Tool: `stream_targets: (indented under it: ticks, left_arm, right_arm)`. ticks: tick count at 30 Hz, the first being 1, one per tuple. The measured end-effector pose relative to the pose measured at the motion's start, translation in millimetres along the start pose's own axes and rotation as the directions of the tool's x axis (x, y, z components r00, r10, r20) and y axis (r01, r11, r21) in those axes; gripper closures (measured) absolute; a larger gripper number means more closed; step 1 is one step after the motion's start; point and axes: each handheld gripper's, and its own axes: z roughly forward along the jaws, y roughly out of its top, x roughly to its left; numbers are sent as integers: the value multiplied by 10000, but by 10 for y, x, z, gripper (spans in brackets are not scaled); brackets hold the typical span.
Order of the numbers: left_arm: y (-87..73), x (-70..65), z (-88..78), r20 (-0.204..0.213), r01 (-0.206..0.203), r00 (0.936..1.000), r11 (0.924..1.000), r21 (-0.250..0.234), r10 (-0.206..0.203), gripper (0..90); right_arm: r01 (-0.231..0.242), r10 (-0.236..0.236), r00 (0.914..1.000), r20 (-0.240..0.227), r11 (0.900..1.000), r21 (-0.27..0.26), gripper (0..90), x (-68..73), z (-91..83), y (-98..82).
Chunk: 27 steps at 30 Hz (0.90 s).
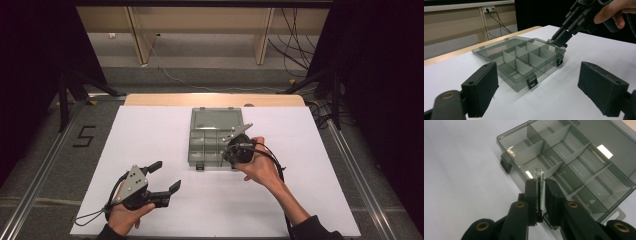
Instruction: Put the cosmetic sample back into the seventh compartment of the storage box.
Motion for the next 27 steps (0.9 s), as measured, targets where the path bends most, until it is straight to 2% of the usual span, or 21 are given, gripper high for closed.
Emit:
stream_targets:
  ticks: [7,8,11,12,17,20,21,23,24,26,27]
  left_arm:
    - [1,0,-1,-26,-15,10000,10000,8,15,157]
    - [0,0,-2,-13,-22,10000,10000,22,22,157]
    - [0,1,0,-7,-14,10000,10000,4,14,157]
    - [1,-1,-2,-31,-21,10000,10000,13,21,157]
    - [1,1,-1,-31,-12,10000,10000,-1,12,157]
    - [0,-1,-1,8,-3,10000,10000,0,3,157]
    - [1,1,-2,-29,-15,10000,10000,1,15,157]
    - [1,-1,-2,-30,-15,10000,10000,3,15,157]
    - [0,-1,-1,6,3,10000,10000,-3,-3,157]
    - [1,1,-2,-28,-11,10000,10000,-2,11,157]
    - [1,0,-2,-30,-19,10000,10000,6,19,157]
  right_arm:
    - [-209,210,9998,70,9997,-117,809,-50,39,1]
    - [-349,350,9993,110,9993,-115,809,-60,43,6]
    - [-297,299,9995,106,9994,-179,809,-79,54,7]
    - [-555,555,9984,48,9984,-71,809,-76,63,10]
    - [-463,466,9988,134,9987,-206,809,-102,101,14]
    - [-600,611,9976,322,9976,-340,809,-103,127,11]
    - [-574,578,9982,140,9980,-268,809,-125,125,21]
    - [-527,532,9984,178,9981,-311,809,-131,134,19]
    - [-665,669,9976,151,9975,-250,809,-125,140,24]
    - [-628,633,9979,164,9976,-292,809,-137,160,26]
    - [-811,814,9965,187,9965,-204,809,-125,161,29]
